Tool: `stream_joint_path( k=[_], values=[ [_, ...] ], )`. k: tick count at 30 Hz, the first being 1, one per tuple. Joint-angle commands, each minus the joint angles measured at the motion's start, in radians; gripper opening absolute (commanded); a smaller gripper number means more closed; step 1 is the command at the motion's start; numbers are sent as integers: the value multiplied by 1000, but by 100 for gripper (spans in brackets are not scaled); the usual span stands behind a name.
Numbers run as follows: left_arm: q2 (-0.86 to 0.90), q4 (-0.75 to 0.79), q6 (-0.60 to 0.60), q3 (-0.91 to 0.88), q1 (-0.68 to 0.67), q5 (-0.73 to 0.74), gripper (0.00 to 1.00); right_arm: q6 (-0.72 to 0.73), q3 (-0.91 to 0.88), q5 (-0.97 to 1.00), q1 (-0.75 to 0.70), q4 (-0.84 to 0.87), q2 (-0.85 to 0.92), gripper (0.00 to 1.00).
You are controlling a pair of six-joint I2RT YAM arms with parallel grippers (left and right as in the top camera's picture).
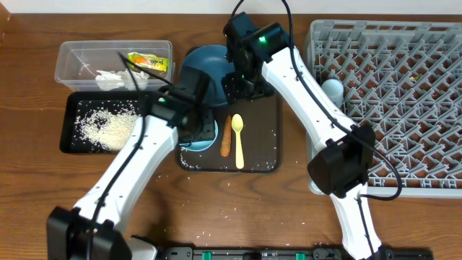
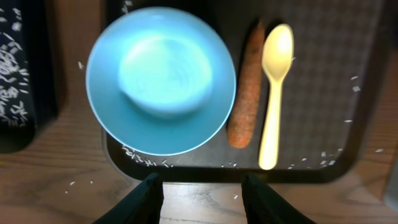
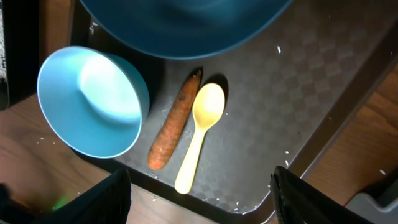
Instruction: Sort waste into correct bins and load items into the dishwasher rack
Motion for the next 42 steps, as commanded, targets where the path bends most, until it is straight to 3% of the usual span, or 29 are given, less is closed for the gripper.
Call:
stream_joint_path(
  k=[1,23,34,42],
  values=[
    [19,-3,-64,-11,19,-58,44,-1,-22,4,12,16,-15,69],
    [-29,-36,-132,-11,332,-56,44,74,-318,-26,193,330,-15,43],
    [-29,-35,-132,-11,366,-57,44,120,-446,29,210,435,-15,34],
    [-29,-36,-132,-11,366,-73,44,123,-432,29,207,441,-16,1]
  ],
)
